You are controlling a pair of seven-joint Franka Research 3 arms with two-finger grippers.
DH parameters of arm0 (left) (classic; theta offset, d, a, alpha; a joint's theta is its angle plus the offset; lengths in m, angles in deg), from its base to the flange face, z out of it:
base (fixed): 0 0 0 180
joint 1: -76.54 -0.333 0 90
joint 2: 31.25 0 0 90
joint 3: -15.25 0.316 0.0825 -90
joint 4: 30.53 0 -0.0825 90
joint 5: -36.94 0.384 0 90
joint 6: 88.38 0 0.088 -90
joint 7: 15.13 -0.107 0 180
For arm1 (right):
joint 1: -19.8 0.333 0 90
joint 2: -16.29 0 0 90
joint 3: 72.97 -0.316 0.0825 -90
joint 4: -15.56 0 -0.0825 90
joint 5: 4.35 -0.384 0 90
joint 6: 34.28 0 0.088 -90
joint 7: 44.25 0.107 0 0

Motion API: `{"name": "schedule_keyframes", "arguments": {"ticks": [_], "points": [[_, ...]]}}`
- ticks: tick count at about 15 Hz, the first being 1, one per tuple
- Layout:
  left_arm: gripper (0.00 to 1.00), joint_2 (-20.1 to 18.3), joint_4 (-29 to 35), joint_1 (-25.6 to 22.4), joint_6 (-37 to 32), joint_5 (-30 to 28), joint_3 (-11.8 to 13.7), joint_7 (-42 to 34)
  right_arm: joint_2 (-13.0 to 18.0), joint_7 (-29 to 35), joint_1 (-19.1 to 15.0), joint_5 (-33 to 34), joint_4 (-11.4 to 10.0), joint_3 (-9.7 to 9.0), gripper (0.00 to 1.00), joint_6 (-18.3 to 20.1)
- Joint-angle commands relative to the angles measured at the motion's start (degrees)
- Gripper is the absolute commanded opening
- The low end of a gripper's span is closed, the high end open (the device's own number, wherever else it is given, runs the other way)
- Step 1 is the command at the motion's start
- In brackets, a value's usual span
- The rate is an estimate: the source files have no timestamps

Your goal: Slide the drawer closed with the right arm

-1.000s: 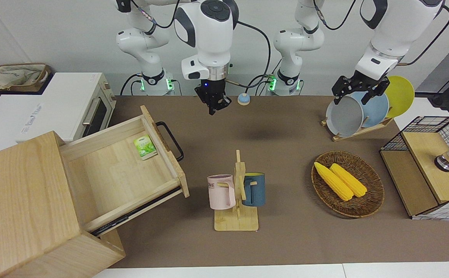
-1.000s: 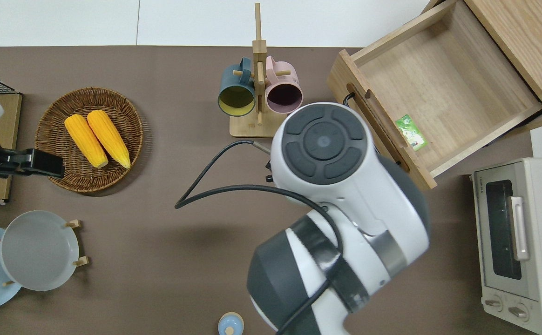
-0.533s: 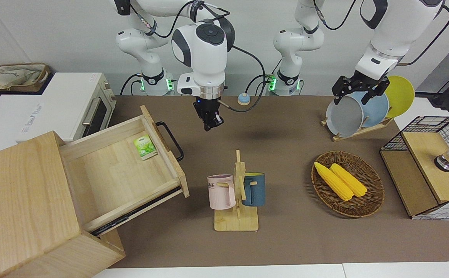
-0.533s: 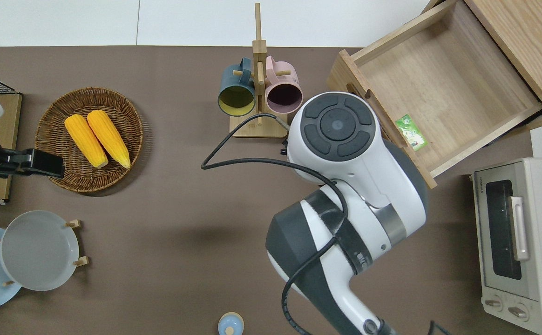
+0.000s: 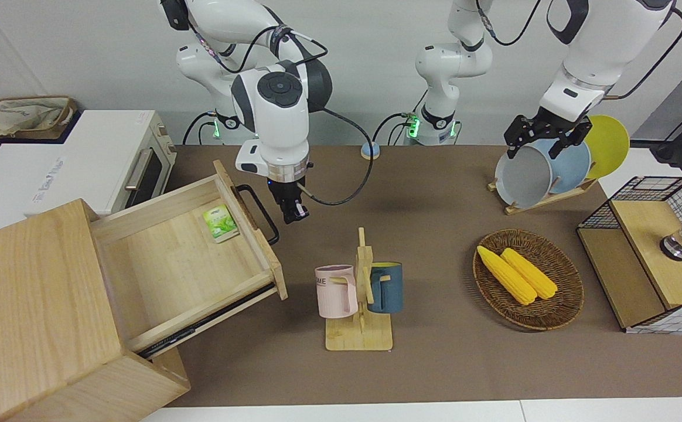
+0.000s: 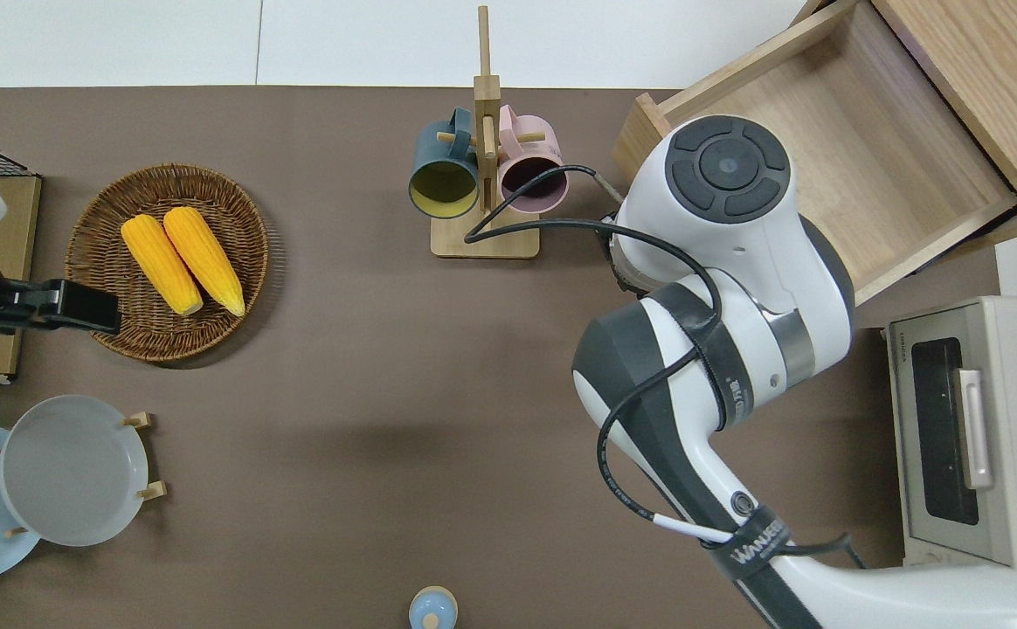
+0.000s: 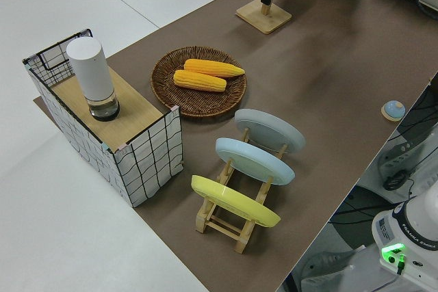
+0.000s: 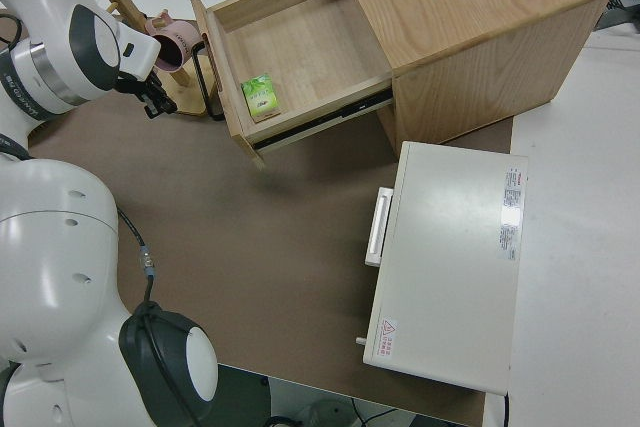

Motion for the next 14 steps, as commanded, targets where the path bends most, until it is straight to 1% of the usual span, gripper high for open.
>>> {"name": "schedule_keyframes", "arguments": {"ticks": [1,3,5,9,12,14], "points": [[0.99,0.7,-1.5,-0.2,-1.1,1.0,-0.4,-0.6,-0.8,-1.7,-2.1,0.6,0.1,-0.73,0.0,-1.3],[0.99,0.7,-1.5,-0.2,-1.1,1.0,-0.4,-0.6,-0.8,-1.8,-3.6,0.6,0.3,-0.73,0.0,-2.0],[0.99,0.7,-1.4,-0.2,-1.1,1.0,-0.4,-0.6,-1.1,-1.8,-4.3,0.6,0.3,-0.73,0.0,-3.9],[0.99,0.7,-1.4,-0.2,-1.1,1.0,-0.4,-0.6,-1.6,-3.5,-5.3,0.6,0.4,-0.73,0.0,-4.0],[0.99,0.7,-1.4,-0.2,-1.1,1.0,-0.4,-0.6,-2.6,-5.7,-7.5,0.6,1.7,-0.9,0.0,-4.2],[0.99,0.7,-1.5,-0.2,-1.1,1.0,-0.4,-0.6,-3.4,-6.9,-9.1,0.6,2.0,-0.9,0.0,-5.6]]}}
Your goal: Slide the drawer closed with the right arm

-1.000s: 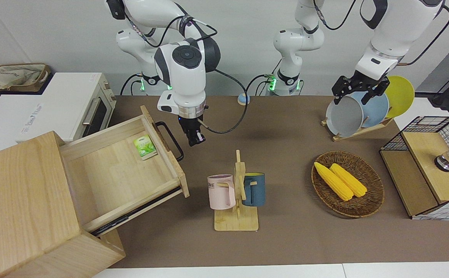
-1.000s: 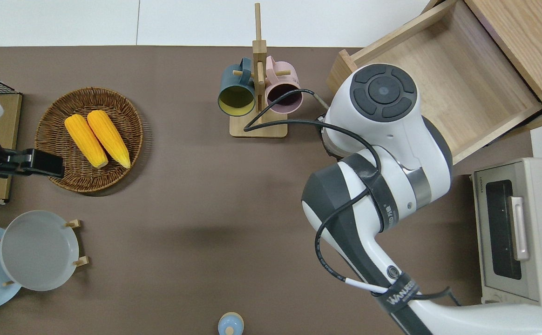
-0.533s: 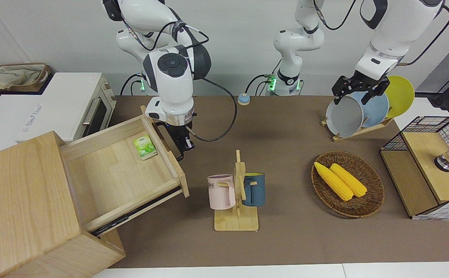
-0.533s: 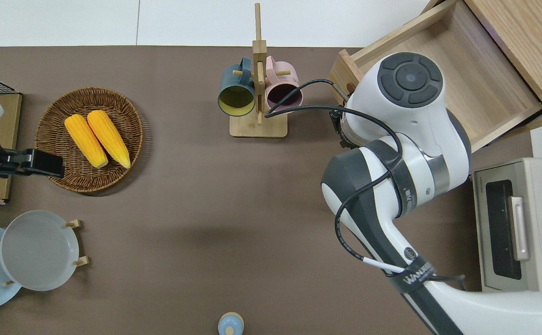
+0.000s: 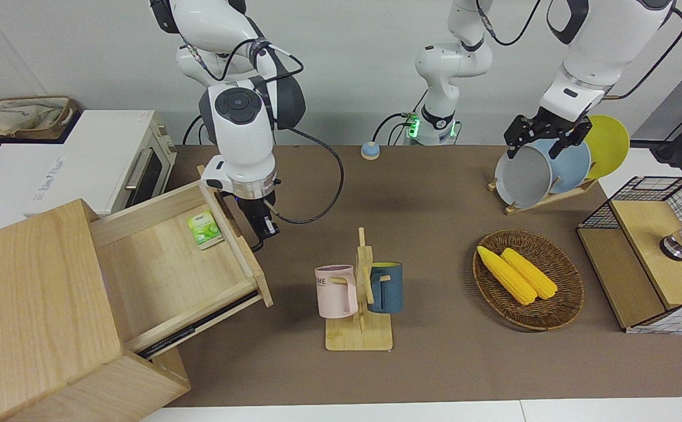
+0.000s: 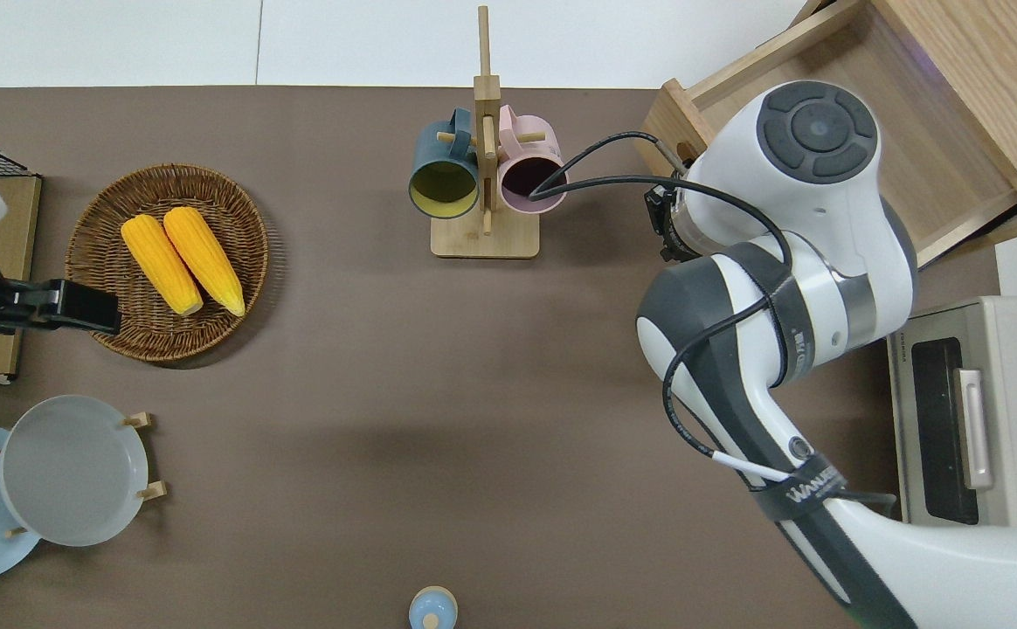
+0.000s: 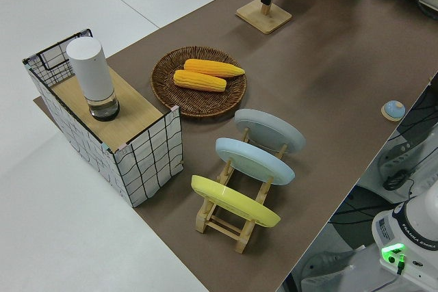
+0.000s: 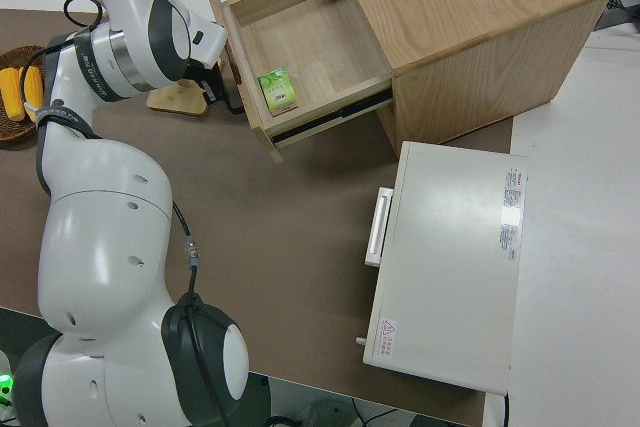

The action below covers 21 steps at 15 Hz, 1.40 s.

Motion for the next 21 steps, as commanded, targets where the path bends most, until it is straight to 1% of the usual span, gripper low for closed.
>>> {"name": "schedule_keyframes", "arguments": {"ticks": [1,3,6,8,11,13,17,18,21], "points": [[0.99,0.7,-1.4,-0.2,-1.1,1.0,-0.4,-0.6,-2.2,-4.3,-4.1,0.6,1.7,-0.86,0.0,-2.6],[0.99,0.7,-1.4,-0.2,-1.1,1.0,-0.4,-0.6,-2.2,-6.1,-5.4,0.6,1.8,-1.03,0.0,-2.7],[0.99,0.7,-1.4,-0.2,-1.1,1.0,-0.4,-0.6,-2.7,-8.6,-7.6,0.3,2.6,-1.12,0.0,-2.7],[0.99,0.7,-1.5,-0.2,-1.1,1.0,-0.4,-0.6,-2.8,-10.3,-8.9,0.1,2.6,-1.12,0.0,-3.9],[0.99,0.7,-1.5,-0.2,-1.1,1.0,-0.4,-0.6,-2.8,-12.3,-10.2,0.0,2.6,-1.21,0.0,-4.1],[0.99,0.7,-1.4,-0.2,-1.1,1.0,-0.4,-0.6,-2.8,-13.2,-11.7,-0.2,2.6,-1.21,0.0,-5.4],[0.99,0.7,-1.4,-0.2,-1.1,1.0,-0.4,-0.6,-2.9,-17.4,-14.3,-0.7,2.7,-1.47,0.0,-5.8],[0.99,0.7,-1.5,-0.2,-1.1,1.0,-0.4,-0.6,-2.9,-17.9,-14.9,-0.7,2.7,-1.47,0.0,-6.6],[0.99,0.7,-1.5,-0.2,-1.1,1.0,-0.4,-0.6,-2.9,-20.4,-15.7,-1.6,2.7,-1.47,0.0,-7.2]]}}
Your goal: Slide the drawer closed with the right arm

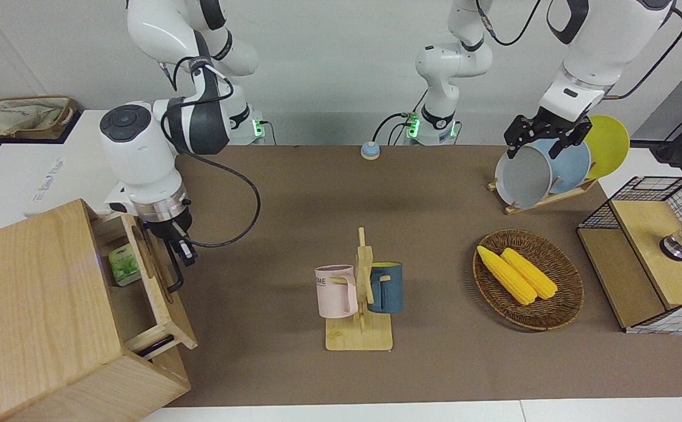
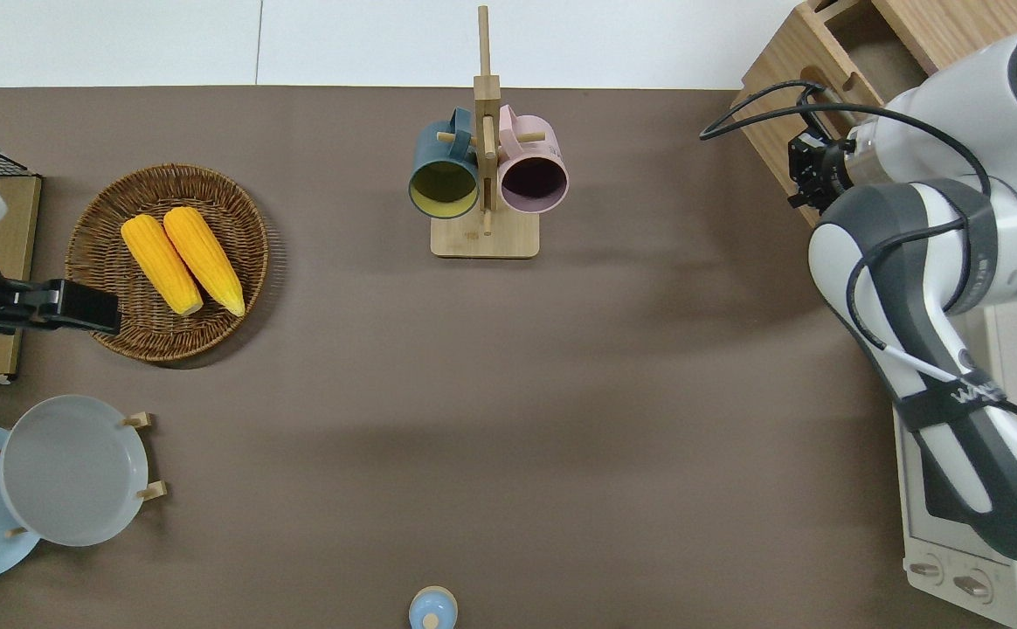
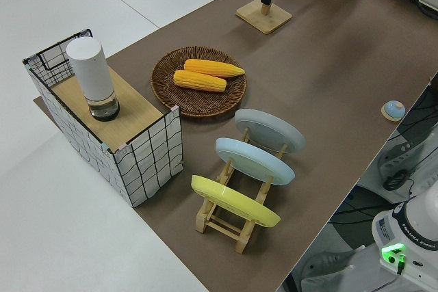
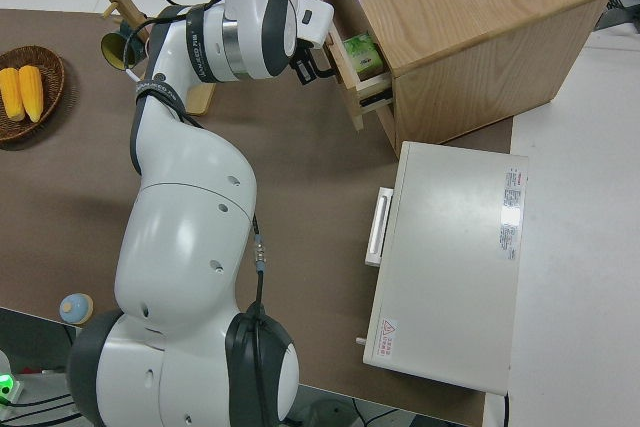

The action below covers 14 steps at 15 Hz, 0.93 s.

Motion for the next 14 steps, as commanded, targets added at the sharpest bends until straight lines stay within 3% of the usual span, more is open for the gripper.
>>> {"name": "schedule_keyframes", "arguments": {"ticks": [1,8,14], "points": [[0.99,0.7,-1.4,-0.2,-1.1,1.0,-0.4,-0.6,-1.1,-4.6,-2.3,-1.3,1.4,-1.05,0.0,-1.2],[0.99,0.7,-1.5,-0.2,-1.1,1.0,-0.4,-0.6,-1.6,-7.9,-5.9,-3.0,1.5,-1.14,0.0,-3.5],[0.99,0.7,-1.5,-0.2,-1.1,1.0,-0.4,-0.6,-1.9,-8.6,-6.7,-3.0,1.6,-1.14,0.0,-3.7]]}}
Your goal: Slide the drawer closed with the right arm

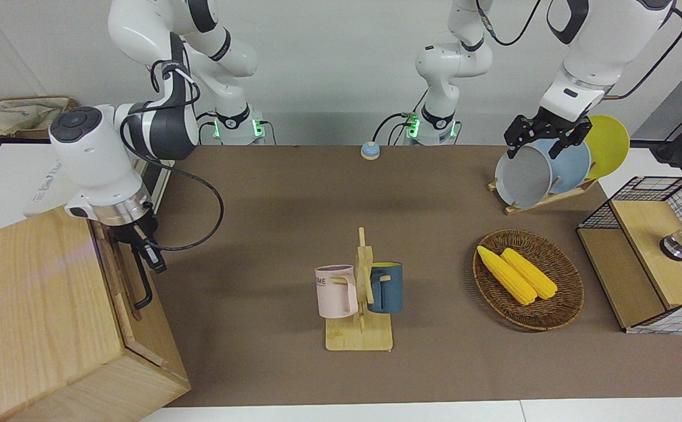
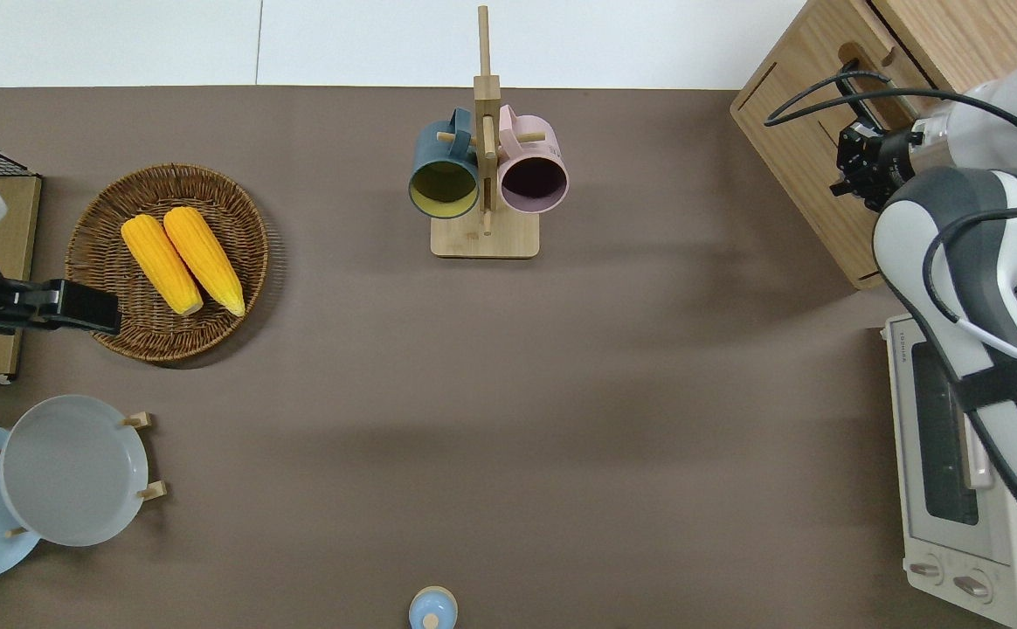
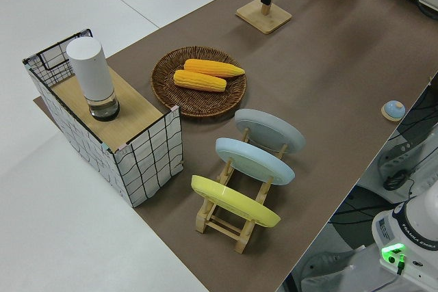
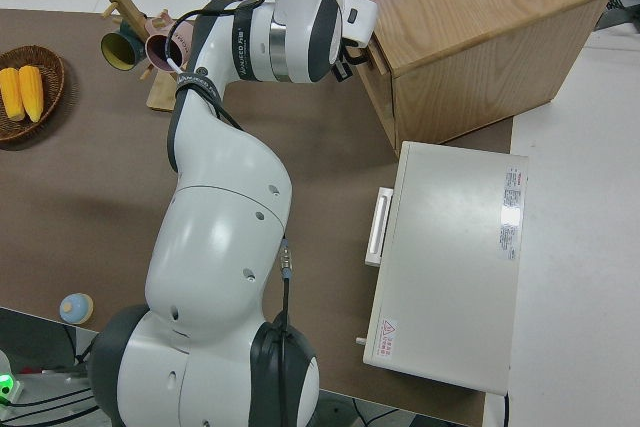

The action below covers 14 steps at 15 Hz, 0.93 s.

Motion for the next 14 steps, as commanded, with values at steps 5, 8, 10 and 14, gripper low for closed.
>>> {"name": "schedule_keyframes", "arguments": {"ticks": [5,8,10,14], "points": [[0.99,0.7,-1.5,-0.2,-1.1,1.0,-0.4,-0.6,-1.4,-5.2,-1.4,0.4,2.5,-0.61,0.0,-1.2],[0.99,0.7,-1.4,-0.2,-1.1,1.0,-0.4,-0.6,-1.4,-7.4,-1.8,0.4,2.9,-0.61,0.0,-1.2],[0.99,0.7,-1.5,-0.2,-1.1,1.0,-0.4,-0.6,-1.4,-7.4,-1.8,0.4,3.2,-0.61,0.0,-1.2],[0.99,0.7,-1.4,-0.2,-1.1,1.0,-0.4,-0.6,-1.3,-6.9,-1.3,0.0,3.1,-0.61,0.0,-1.1]]}}
